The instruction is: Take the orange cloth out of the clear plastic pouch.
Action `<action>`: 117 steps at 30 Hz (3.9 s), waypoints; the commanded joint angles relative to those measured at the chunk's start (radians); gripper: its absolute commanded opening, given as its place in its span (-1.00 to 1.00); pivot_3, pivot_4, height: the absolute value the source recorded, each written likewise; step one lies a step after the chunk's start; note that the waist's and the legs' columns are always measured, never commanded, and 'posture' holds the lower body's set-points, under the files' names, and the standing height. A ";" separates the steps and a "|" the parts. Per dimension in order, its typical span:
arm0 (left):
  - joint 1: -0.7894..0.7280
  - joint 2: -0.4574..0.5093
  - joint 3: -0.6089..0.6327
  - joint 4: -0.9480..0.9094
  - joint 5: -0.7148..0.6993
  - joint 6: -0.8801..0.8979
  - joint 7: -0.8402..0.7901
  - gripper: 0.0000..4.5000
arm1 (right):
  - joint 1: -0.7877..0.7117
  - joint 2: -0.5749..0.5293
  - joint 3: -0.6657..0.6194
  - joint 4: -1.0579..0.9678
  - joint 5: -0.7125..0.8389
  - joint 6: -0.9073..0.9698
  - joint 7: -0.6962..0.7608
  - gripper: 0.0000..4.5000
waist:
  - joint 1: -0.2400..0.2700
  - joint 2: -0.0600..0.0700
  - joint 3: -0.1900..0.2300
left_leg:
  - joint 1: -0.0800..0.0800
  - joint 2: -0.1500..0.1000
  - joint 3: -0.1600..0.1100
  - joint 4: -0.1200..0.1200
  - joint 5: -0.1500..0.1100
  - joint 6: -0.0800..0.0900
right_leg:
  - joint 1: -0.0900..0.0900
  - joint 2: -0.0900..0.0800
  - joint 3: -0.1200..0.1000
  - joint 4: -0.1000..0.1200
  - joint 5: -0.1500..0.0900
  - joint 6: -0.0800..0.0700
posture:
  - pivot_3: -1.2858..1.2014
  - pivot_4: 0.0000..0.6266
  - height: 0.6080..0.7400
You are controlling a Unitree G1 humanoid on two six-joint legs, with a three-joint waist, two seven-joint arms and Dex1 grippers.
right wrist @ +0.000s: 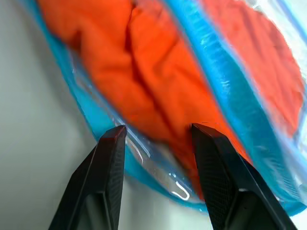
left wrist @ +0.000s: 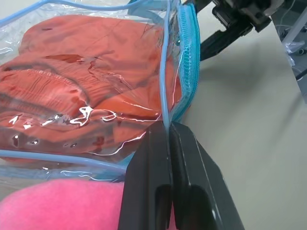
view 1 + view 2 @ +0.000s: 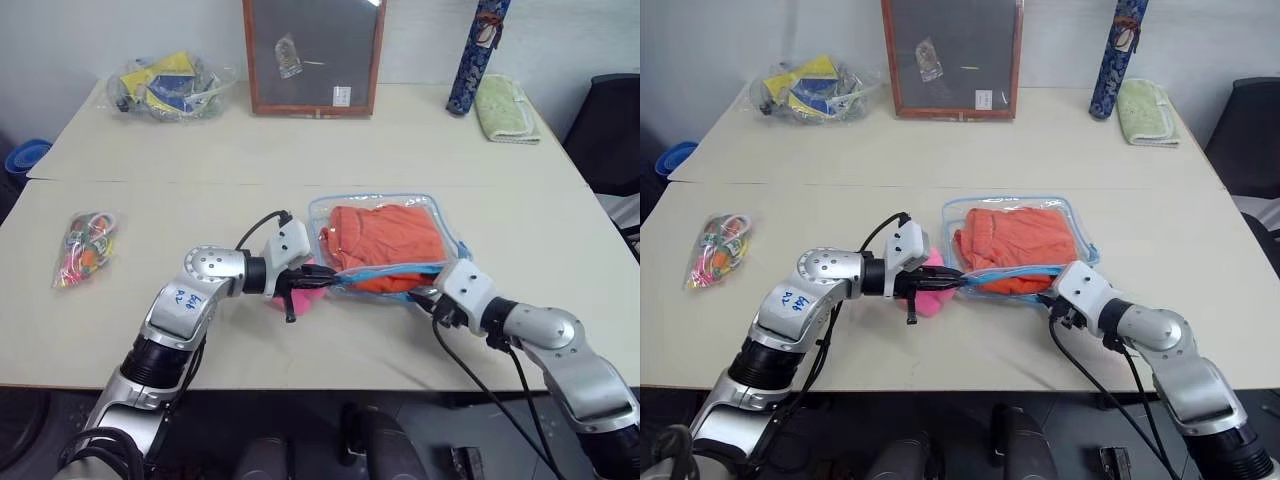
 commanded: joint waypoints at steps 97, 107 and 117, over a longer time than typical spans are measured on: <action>-0.122 0.008 0.017 0.263 0.185 -0.115 0.236 -1.00 | 0.409 -0.287 -0.335 0.176 -0.155 -0.548 0.198 -0.99 | 0.002 -0.002 -0.001 | 0.001 0.001 0.000 -0.001 0.000 -0.001 | 0.004 0.000 0.000 -0.001 0.000 0.000 | 0.03 -0.52 1.00; 0.027 0.075 -0.017 0.000 0.068 -0.161 0.012 -1.00 | 0.170 0.028 -0.554 0.282 0.149 0.007 -0.087 -0.99 | -0.003 0.002 0.001 | 0.001 0.002 0.001 -0.001 0.001 -0.002 | 0.002 0.000 0.002 0.000 0.000 -0.001 | 0.03 -0.52 1.00; 0.046 0.082 -0.018 -0.049 0.036 -0.101 -0.033 -0.58 | 0.189 0.064 -0.443 0.196 0.066 0.051 -0.140 -0.45 | -0.001 0.010 0.000 | 0.000 0.001 0.001 -0.002 0.001 -0.003 | 0.002 0.000 0.002 0.001 -0.001 -0.002 | 0.03 -0.52 1.00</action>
